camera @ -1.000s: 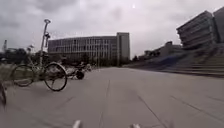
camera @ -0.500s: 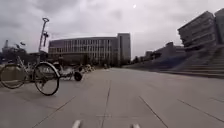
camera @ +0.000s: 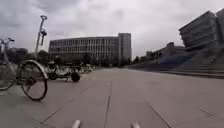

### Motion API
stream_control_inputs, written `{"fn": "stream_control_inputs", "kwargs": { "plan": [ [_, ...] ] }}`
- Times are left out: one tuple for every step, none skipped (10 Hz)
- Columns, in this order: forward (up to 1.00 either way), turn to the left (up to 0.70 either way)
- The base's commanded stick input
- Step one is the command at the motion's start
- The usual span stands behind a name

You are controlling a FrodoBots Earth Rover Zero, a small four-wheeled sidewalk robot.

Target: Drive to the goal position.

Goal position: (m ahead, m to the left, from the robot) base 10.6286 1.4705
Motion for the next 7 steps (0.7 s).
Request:
{"fn": "stream_control_inputs", "kwargs": {
  "plan": [
    [0.85, 0.00],
    [0.85, 0.00],
    [0.85, 0.00],
    [0.85, 0.00],
    [0.85, 0.00],
    [0.85, 0.00],
    [0.82, 0.00]
  ]
}}
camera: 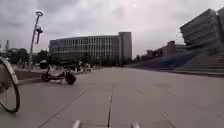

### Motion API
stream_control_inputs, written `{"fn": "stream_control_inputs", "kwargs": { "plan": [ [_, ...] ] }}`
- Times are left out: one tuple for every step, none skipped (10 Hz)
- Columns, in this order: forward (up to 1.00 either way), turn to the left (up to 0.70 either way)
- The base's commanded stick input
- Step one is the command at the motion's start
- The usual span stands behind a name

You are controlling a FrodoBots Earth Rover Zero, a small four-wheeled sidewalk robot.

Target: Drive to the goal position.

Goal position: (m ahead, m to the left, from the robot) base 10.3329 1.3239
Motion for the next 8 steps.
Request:
{"fn": "stream_control_inputs", "kwargs": {
  "plan": [
    [0.53, 0.00],
    [0.12, 0.00],
    [0.00, 0.00],
    [0.00, 0.00],
    [0.00, 0.00],
    [0.00, 0.00],
    [0.00, 0.00],
    [0.00, 0.00]
  ]
}}
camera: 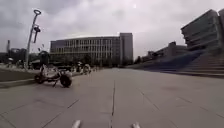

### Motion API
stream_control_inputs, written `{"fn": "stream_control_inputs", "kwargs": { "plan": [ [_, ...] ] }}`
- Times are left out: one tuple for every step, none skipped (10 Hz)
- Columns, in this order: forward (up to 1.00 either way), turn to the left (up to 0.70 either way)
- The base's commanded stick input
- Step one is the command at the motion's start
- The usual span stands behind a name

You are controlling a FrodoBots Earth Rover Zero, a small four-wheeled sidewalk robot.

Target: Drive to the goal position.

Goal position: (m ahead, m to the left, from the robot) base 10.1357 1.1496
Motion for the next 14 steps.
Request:
{"fn": "stream_control_inputs", "kwargs": {
  "plan": [
    [0.00, 0.00],
    [0.00, 0.00],
    [0.50, 0.00],
    [0.77, 0.00],
    [0.85, 0.00],
    [0.85, 0.00],
    [0.85, 0.00],
    [0.73, 0.00],
    [0.43, 0.00],
    [0.00, 0.00],
    [0.00, 0.00],
    [0.00, 0.00],
    [0.00, 0.00],
    [0.00, 0.00]
  ]
}}
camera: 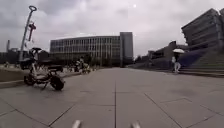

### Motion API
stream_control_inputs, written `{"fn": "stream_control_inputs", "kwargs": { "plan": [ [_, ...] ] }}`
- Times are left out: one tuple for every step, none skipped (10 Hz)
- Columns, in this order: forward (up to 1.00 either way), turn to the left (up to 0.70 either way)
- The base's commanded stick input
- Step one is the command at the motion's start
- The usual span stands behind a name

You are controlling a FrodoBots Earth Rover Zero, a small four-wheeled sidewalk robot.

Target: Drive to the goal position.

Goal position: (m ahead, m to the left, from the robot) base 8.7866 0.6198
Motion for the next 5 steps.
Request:
{"fn": "stream_control_inputs", "kwargs": {
  "plan": [
    [0.00, 0.00],
    [0.00, 0.00],
    [0.00, 0.00],
    [0.00, 0.00],
    [0.25, 0.00]
  ]
}}
